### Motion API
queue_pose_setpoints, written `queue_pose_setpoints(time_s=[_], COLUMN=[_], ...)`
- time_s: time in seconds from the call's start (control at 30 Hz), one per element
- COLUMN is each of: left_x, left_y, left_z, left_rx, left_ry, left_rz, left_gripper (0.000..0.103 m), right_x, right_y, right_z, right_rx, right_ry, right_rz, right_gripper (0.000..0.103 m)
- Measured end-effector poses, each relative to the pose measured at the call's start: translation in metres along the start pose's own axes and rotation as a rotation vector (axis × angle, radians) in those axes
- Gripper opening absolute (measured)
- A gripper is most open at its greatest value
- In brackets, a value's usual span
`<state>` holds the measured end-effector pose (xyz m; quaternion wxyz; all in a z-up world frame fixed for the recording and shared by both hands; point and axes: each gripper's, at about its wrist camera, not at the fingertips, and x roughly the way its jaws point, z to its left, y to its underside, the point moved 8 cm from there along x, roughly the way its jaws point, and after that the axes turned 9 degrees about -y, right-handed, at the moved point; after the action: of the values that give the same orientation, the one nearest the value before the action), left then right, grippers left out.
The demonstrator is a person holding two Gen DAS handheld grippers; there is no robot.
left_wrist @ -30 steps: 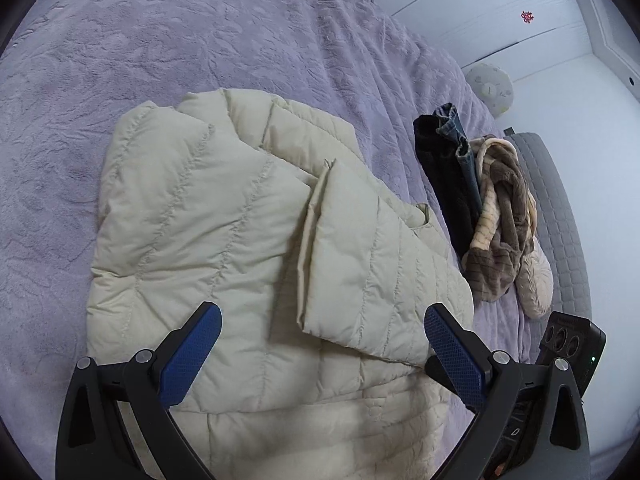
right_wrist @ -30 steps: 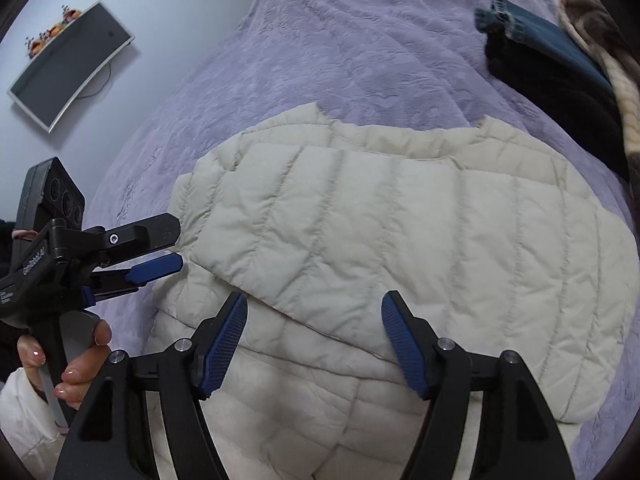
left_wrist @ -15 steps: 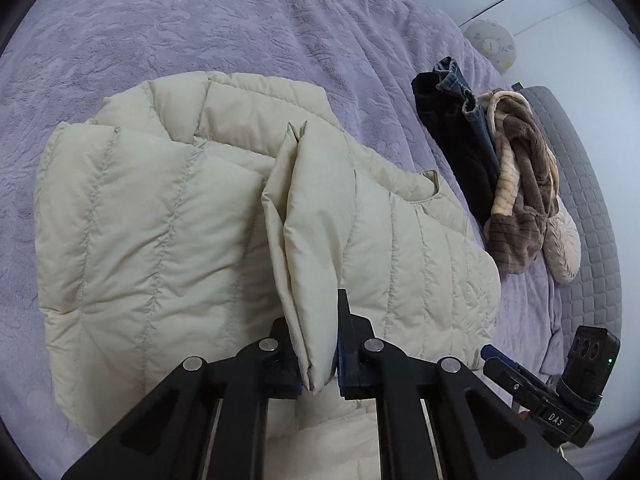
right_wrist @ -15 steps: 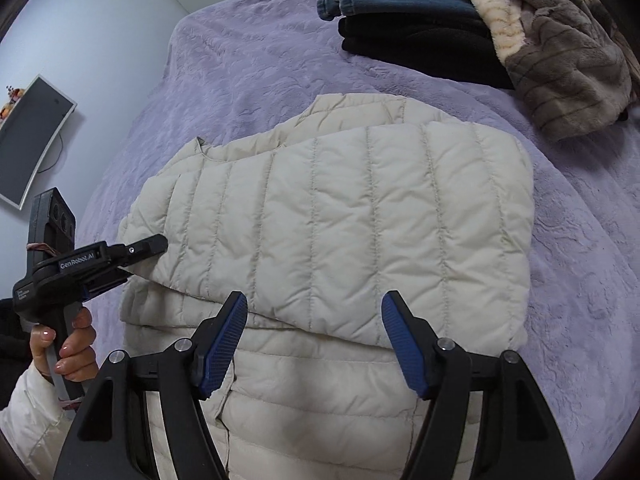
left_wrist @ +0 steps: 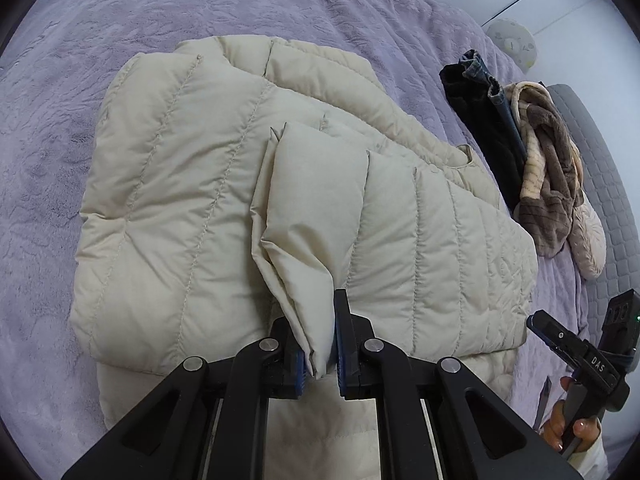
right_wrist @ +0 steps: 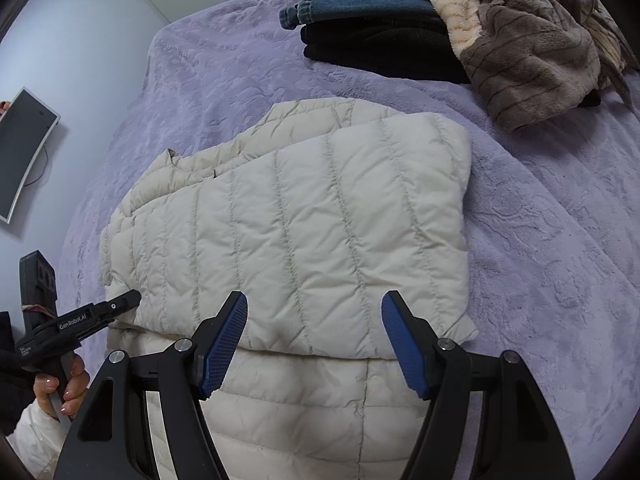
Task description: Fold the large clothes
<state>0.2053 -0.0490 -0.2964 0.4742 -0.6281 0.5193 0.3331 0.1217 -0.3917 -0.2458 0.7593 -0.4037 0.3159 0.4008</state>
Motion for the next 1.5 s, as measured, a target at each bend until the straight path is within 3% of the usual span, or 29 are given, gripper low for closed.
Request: queue_pose_setpoints(time_s=[0.1, 0.2, 0.33, 0.47, 0.57, 0.6, 0.63, 0.73, 0.93, 1.1, 1.23, 1.33, 1.43, 1.5], left_x=[0.002, 0.003, 0.004, 0.006, 0.008, 0.008, 0.009, 0.009, 0.020, 0.020, 0.021, 0.021, 0.021, 0.020], left_y=[-0.003, -0.008, -0.012, -0.011, -0.011, -0.011, -0.011, -0.010, -0.011, -0.010, -0.010, -0.010, -0.010, -0.010], left_z=[-0.002, -0.002, 0.004, 0.012, 0.012, 0.010, 0.009, 0.001, -0.019, -0.017, -0.017, -0.019, -0.019, -0.017], left_rx=[0.008, 0.011, -0.005, -0.023, -0.019, -0.014, -0.009, 0.012, 0.037, 0.043, 0.040, 0.044, 0.050, 0.048], left_ry=[-0.012, -0.023, -0.029, -0.026, -0.040, -0.047, -0.053, -0.060, -0.062, -0.067, -0.073, -0.078, -0.084, -0.088], left_rz=[-0.001, -0.007, -0.012, -0.006, -0.002, -0.002, -0.002, 0.000, 0.005, 0.007, 0.006, 0.005, 0.003, 0.003], left_gripper=[0.012, 0.012, 0.012, 0.012, 0.012, 0.012, 0.012, 0.012, 0.012, 0.012, 0.012, 0.013, 0.013, 0.013], right_x=[-0.002, -0.005, -0.016, -0.002, 0.022, 0.028, 0.032, 0.033, 0.042, 0.031, 0.005, -0.011, -0.001, 0.017], right_y=[-0.015, -0.034, -0.056, -0.059, -0.057, -0.056, -0.055, -0.058, -0.054, -0.054, -0.052, -0.043, -0.027, -0.014], right_z=[-0.012, -0.029, -0.072, -0.109, -0.114, -0.113, -0.111, -0.111, -0.139, -0.142, -0.125, -0.100, -0.073, -0.068], right_rx=[0.017, 0.054, 0.210, 0.444, 0.540, 0.547, 0.538, 0.470, 0.435, 0.416, 0.336, 0.279, 0.207, 0.169], right_ry=[0.029, 0.061, 0.103, -0.085, -0.230, -0.266, -0.275, -0.221, -0.101, -0.060, -0.015, -0.046, -0.076, -0.029], right_rz=[-0.034, -0.063, -0.129, -0.114, -0.072, -0.059, -0.047, -0.046, -0.026, -0.049, -0.089, -0.104, -0.052, -0.002], right_gripper=[0.072, 0.058, 0.058, 0.058, 0.057, 0.039, 0.020, 0.016, 0.015, 0.015, 0.015, 0.015, 0.015, 0.015])
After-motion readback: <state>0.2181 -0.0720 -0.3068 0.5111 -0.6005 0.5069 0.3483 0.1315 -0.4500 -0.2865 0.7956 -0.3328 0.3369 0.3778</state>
